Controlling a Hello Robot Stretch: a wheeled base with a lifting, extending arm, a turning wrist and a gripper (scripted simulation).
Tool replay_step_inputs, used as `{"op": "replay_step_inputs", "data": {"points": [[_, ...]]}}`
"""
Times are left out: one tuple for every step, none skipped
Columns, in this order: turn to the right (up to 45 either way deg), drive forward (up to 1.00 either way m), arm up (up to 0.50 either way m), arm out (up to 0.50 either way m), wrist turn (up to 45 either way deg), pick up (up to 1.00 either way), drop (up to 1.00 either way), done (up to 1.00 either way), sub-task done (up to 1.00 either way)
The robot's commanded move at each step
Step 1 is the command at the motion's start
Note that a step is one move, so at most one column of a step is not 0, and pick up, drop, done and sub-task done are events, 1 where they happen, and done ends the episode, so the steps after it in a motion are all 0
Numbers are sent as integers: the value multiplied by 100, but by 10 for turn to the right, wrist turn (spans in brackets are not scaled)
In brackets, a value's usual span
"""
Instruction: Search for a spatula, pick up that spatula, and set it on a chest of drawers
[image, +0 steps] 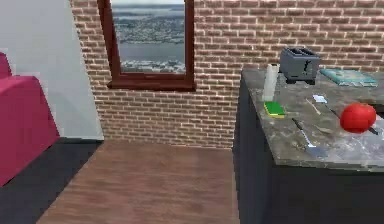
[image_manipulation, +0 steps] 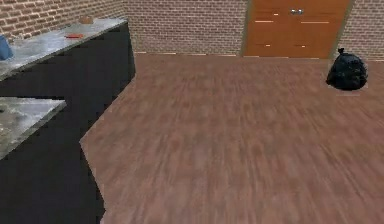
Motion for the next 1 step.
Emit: {"op": "replay_step_inputs", "data": {"points": [[0,100,0,0,0,0,0,0,0]]}}
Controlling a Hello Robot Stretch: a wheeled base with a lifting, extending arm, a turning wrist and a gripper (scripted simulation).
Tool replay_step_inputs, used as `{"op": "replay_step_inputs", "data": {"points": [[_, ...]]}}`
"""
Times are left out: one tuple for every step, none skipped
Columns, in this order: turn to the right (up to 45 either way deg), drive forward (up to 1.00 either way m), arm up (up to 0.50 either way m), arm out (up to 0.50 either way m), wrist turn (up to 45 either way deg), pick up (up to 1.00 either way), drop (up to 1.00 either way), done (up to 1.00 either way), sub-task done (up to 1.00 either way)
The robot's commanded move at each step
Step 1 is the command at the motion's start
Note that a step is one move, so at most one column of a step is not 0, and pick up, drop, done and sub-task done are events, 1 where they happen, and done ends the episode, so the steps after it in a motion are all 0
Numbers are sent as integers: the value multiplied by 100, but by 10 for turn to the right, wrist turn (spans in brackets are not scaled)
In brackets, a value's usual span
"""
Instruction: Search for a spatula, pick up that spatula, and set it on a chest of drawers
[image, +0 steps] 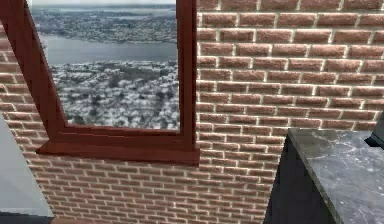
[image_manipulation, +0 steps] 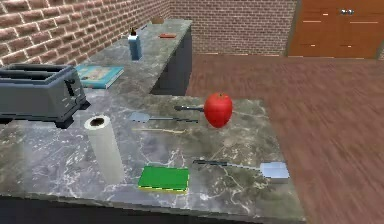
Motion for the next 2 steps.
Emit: {"op": "replay_step_inputs", "data": {"points": [[90,0,0,0,0,0,0,0,0],[0,10,0,0,0,0,0,0,0]]}}
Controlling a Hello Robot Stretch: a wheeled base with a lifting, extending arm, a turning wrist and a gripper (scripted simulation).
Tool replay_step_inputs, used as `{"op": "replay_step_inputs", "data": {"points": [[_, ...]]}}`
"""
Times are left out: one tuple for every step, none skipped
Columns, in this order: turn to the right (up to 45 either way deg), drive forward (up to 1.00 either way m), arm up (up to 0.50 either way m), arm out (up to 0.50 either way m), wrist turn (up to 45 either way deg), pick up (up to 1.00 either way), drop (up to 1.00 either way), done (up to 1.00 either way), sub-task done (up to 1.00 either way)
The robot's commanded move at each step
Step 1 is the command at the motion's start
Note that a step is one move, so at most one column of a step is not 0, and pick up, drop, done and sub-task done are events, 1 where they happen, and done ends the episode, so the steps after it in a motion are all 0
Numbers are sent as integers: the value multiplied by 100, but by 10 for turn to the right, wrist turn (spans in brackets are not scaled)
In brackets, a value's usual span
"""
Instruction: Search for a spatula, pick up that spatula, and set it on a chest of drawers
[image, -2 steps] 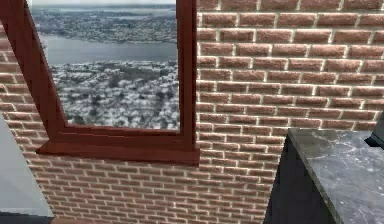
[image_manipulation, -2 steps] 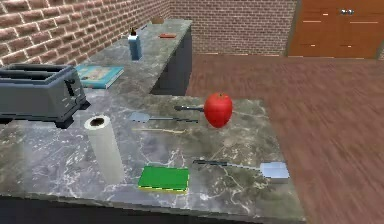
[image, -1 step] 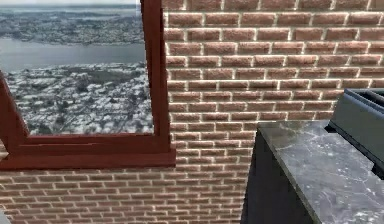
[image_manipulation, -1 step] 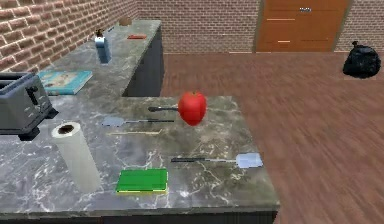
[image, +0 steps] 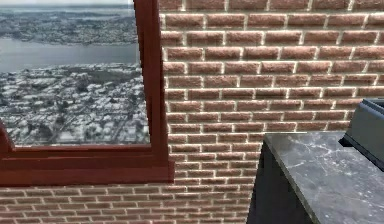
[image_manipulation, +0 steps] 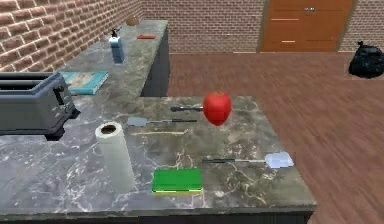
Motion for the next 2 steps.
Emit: {"op": "replay_step_inputs", "data": {"points": [[120,0,0,0,0,0,0,0,0],[0,0,50,0,0,0,0,0,0]]}}
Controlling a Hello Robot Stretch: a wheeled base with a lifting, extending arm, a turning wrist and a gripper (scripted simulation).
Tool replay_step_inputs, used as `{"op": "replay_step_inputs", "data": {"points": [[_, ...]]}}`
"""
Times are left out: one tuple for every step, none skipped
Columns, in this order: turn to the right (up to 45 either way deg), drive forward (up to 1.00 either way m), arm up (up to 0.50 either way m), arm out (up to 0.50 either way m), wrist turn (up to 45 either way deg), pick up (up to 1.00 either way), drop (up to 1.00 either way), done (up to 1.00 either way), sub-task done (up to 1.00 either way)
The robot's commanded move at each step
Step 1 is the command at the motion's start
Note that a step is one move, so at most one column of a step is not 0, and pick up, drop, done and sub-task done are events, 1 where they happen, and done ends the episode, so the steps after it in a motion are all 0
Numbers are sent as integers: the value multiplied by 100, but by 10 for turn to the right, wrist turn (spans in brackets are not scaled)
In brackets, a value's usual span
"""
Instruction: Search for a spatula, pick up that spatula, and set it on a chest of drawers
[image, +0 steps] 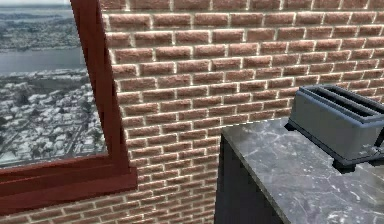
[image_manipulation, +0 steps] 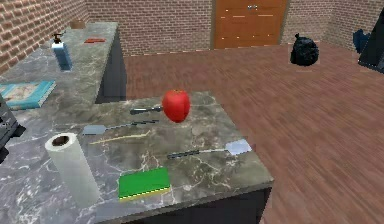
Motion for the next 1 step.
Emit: {"op": "replay_step_inputs", "data": {"points": [[0,0,38,0,0,0,0,0,0]]}}
